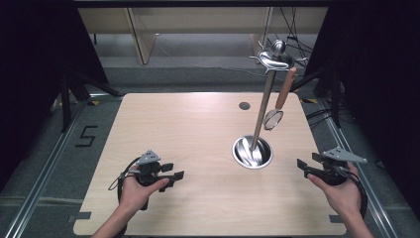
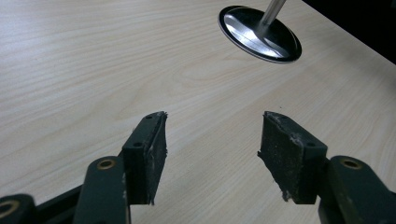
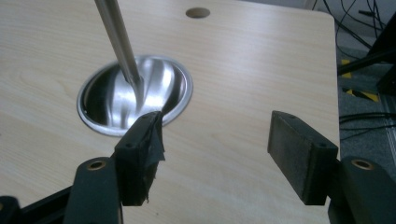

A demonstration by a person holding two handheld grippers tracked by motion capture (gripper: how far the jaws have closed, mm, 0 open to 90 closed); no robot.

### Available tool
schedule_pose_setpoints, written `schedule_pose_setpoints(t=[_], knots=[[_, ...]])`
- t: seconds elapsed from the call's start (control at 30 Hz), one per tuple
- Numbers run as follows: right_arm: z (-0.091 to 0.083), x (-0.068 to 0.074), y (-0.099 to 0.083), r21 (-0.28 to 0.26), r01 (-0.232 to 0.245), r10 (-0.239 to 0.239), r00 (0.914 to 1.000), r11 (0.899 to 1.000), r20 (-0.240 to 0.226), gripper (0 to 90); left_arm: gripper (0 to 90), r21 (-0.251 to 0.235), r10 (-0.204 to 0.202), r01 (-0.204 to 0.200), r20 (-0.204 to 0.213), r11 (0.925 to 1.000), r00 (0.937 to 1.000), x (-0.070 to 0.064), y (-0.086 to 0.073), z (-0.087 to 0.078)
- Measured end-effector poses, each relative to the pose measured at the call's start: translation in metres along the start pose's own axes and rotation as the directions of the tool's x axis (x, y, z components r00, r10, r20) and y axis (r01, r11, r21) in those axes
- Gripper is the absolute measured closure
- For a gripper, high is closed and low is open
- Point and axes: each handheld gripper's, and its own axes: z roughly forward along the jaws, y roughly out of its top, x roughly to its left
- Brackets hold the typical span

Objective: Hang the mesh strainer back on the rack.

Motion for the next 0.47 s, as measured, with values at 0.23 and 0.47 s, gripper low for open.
schedule_pose_setpoints(t=[0.23,0.47], knots=[[0.001,-0.006,-0.012,-0.006,-0.043,0.043,0.9989,0.999,0.018,39.3,40.0,-0.003,0.001,-0.001,0.006,1.0,1.0,0.0,0.0,0.001],[-0.001,-0.016,-0.02,-0.057,-0.074,0.077,0.9954,0.996,0.057,45.8,40.0,0.007,0.005,-0.005,0.017,1.0,0.9998,-0.001,0.0,0.005]])
